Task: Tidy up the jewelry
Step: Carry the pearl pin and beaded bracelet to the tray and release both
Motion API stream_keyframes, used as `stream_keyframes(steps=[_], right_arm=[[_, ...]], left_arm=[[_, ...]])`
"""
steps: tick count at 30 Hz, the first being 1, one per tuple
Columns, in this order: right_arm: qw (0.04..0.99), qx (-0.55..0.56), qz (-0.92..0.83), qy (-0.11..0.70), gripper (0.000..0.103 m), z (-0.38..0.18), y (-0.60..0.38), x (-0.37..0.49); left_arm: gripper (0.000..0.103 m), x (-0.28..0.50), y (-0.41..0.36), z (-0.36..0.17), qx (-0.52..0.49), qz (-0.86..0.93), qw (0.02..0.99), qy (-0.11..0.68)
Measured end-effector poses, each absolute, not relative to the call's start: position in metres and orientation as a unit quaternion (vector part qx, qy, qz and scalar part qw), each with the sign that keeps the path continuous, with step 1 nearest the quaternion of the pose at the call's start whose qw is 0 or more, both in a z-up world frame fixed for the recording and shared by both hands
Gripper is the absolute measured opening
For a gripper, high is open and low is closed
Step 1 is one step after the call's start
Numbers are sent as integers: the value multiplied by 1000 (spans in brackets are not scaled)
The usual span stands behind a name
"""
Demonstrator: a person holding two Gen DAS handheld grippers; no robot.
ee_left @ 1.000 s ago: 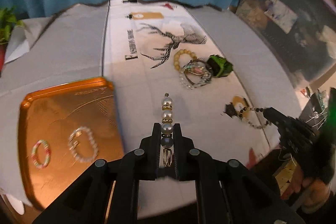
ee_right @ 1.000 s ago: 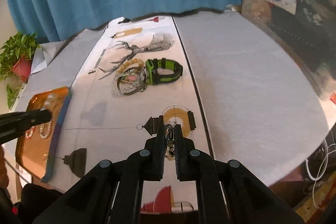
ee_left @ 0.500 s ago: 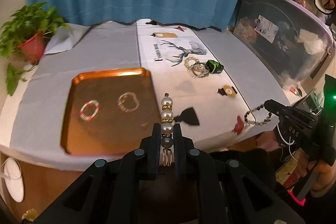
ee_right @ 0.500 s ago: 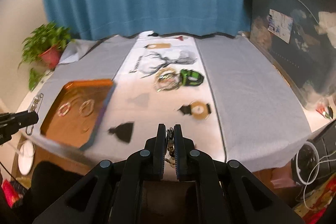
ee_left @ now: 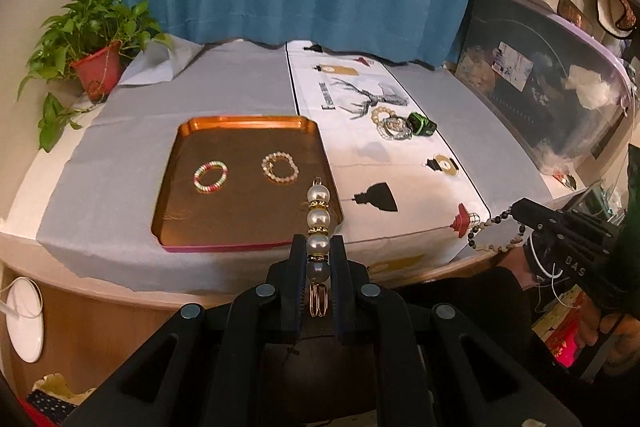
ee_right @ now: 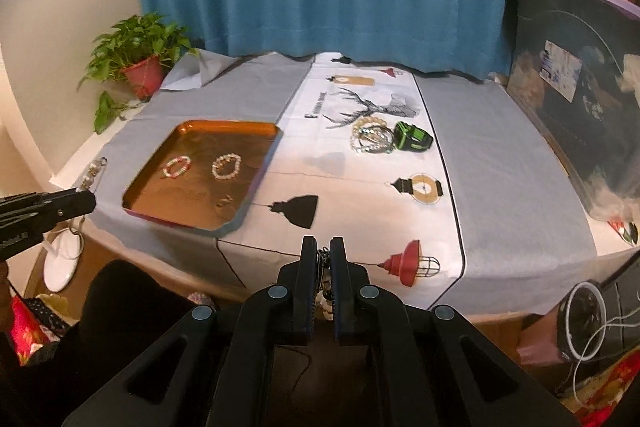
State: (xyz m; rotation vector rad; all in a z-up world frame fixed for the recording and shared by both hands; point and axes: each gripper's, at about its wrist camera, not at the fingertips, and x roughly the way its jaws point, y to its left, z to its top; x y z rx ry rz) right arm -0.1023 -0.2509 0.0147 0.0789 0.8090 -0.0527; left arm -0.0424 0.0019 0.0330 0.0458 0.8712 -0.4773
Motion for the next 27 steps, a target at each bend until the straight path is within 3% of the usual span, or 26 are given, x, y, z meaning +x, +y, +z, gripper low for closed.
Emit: stream_keyframes(steps=[12,27], right_arm=[[923,27,3,384,7,31,-233,-82],[917,20,70,392,7,15,-173,10]], left_arm=[[9,-20,22,34,7,-216,884,414],[9,50,44,5,-6,-192,878,439]])
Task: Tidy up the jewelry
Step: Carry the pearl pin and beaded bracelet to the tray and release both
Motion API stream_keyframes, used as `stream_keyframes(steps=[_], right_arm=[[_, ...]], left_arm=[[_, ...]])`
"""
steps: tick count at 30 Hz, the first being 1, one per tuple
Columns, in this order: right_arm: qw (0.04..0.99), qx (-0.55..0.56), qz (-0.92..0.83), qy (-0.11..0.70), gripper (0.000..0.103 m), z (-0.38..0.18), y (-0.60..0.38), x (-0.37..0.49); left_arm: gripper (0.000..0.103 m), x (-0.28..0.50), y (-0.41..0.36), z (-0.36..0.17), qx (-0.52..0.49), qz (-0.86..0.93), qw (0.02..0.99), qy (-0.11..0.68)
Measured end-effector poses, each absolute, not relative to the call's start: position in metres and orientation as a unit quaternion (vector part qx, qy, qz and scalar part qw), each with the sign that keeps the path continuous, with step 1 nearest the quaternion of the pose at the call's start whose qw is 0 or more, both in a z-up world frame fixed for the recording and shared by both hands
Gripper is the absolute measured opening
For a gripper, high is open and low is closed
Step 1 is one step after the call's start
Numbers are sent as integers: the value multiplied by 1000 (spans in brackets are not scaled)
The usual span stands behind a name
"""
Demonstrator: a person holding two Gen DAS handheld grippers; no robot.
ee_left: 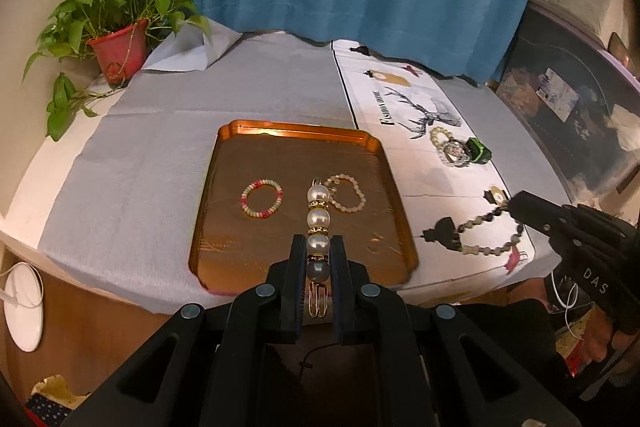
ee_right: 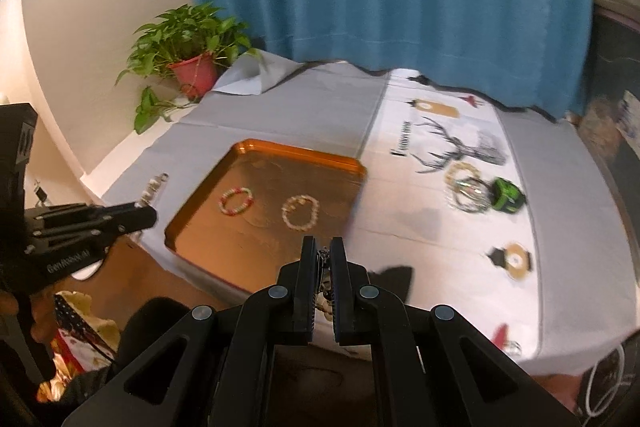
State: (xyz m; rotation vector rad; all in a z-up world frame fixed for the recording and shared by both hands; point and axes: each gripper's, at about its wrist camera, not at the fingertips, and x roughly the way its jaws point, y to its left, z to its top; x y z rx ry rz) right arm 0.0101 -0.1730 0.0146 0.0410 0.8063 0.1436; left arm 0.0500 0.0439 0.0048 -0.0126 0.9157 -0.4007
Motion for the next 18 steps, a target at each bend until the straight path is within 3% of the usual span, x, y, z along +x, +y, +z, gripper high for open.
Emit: stream_keyframes(steps=[16,17,18], right_arm=[[900,24,118,418,6,-39,-125,90],[901,28,116,418,7,-43,-125,94],[901,29,113,419,10,-47,-126,96]], left_arm=[[10,119,37,-51,-1,-193,860,473],[15,122,38,-55,-1,-193,859,474],[39,125,37,-60,1,-189,857,480]])
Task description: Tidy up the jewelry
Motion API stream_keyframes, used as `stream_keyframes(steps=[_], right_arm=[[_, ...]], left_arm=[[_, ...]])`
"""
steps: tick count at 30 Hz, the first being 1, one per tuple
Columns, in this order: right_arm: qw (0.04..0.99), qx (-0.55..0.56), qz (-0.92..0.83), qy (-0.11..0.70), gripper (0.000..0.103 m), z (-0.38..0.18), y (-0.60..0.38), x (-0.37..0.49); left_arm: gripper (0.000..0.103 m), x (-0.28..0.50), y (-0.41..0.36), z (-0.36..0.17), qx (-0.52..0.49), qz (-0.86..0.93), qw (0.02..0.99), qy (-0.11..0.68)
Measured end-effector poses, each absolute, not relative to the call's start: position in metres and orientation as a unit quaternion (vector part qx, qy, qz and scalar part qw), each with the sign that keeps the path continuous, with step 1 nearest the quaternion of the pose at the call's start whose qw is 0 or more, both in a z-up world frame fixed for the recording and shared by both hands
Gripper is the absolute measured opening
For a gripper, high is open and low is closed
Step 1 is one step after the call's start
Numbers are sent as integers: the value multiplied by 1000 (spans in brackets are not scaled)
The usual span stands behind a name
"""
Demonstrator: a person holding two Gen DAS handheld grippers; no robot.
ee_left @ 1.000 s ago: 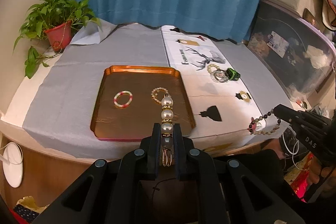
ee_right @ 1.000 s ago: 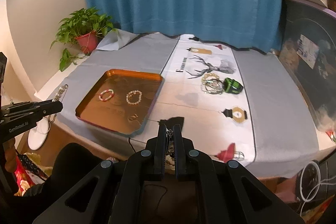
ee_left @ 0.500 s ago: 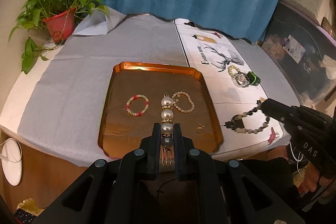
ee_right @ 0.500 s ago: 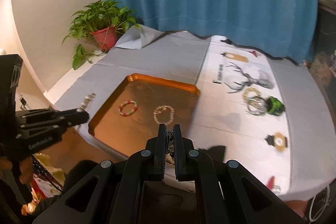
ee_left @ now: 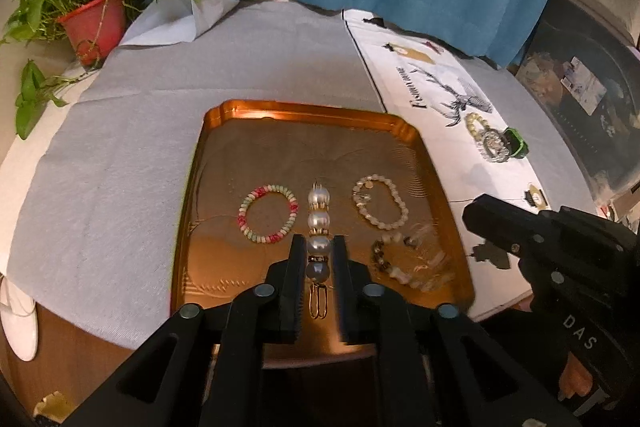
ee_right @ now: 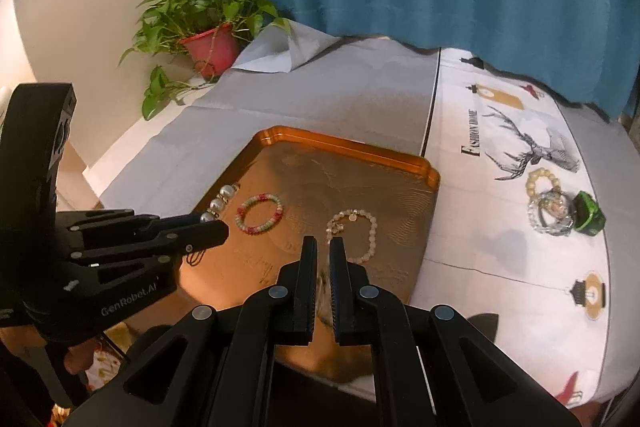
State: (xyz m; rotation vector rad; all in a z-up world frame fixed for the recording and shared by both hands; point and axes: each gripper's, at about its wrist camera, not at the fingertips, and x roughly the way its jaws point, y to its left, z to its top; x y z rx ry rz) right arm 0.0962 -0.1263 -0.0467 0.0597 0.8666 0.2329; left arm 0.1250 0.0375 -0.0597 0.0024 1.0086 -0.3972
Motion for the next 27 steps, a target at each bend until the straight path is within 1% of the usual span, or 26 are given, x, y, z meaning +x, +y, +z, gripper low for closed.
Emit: stream_keyframes(steps=[1,2,3,4,5,8,13,19,22,24,27], right_arm=[[900,25,101,422,13,-52,-127,99],[897,19,89,432,29,-57,-127,102],[890,13,75,449,53,-63,-129,104],[886,16,68,459,60,-68,-132,103],[884,21,65,462,63,-70,-135,100],[882,22,60,468,64,-73,-143,78],[881,16,53,470,64,-65,-145,30],[910,-3,42,413,65,-32,-139,-30],[921,-15,36,389,69,-14,-137,-50],[927,-19,30,372,75,-2,-137,-62],[937,-20,16,349,79,12,-141,-82]], left_arm=[[60,128,38,-65,6,-175,852,493],[94,130,40,-70,10,-153,850,504],[98,129,43,-71,8,-136,854,502],[98,126,48,-71,1,-125,861,493],[98,122,53,-71,-4,-119,863,491],[98,109,65,-72,-14,-98,857,505],[98,63,75,-64,-16,-81,864,497],[98,9,64,-28,3,-84,888,452],[98,-15,55,-6,14,-97,898,429],[98,-30,49,8,26,-107,904,414],[98,-48,41,25,43,-113,910,396]])
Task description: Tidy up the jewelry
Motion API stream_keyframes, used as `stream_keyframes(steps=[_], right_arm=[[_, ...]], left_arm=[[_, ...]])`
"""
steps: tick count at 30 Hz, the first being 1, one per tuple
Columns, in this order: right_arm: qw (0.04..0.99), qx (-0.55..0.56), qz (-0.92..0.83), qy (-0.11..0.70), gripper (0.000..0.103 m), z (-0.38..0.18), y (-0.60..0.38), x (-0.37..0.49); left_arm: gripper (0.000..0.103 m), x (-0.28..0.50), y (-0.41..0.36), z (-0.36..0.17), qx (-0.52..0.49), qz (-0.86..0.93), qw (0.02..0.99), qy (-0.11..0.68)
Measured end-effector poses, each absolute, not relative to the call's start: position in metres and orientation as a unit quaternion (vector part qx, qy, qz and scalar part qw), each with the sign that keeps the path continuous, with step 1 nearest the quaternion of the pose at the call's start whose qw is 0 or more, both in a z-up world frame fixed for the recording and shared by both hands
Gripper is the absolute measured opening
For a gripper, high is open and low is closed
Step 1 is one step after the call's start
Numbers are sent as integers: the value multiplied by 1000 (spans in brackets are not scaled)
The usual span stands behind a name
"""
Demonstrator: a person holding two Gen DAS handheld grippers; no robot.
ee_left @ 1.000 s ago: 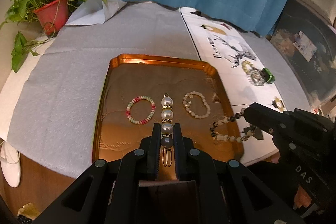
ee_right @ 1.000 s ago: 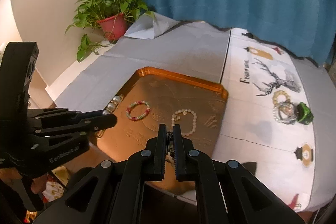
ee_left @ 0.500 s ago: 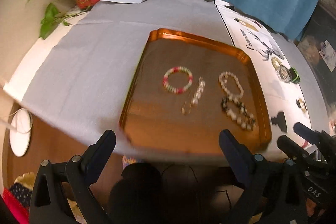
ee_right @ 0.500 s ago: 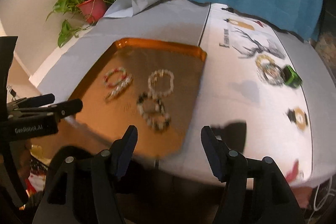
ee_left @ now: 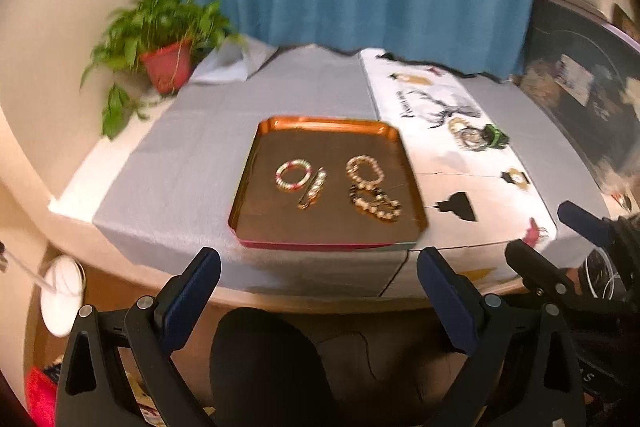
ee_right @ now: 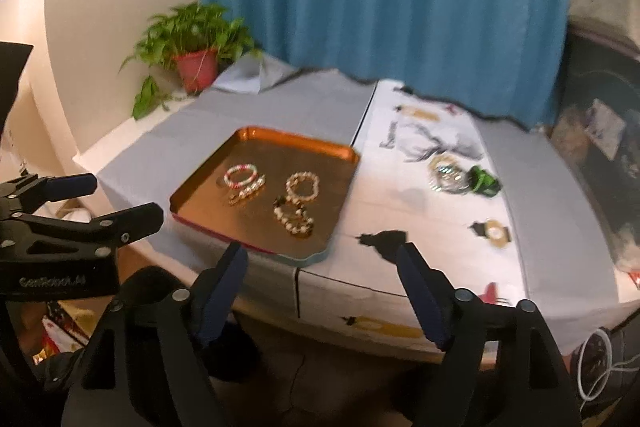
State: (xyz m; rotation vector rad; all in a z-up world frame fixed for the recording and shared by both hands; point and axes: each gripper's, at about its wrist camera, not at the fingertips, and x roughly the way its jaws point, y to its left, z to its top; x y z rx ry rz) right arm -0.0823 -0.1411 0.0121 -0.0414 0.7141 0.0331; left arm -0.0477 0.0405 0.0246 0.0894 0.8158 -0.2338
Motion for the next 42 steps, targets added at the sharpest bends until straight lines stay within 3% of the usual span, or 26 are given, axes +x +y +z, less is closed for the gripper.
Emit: stream_keyframes(steps=[18,42], right_arm=[[950,6,-3,311,81,38,-162,-151],[935,40,-37,351,82,4,-203,-131]], left_arm=[[98,-110,23,58,79,-120,926,350],[98,-73,1,34,82,-128,905,396]])
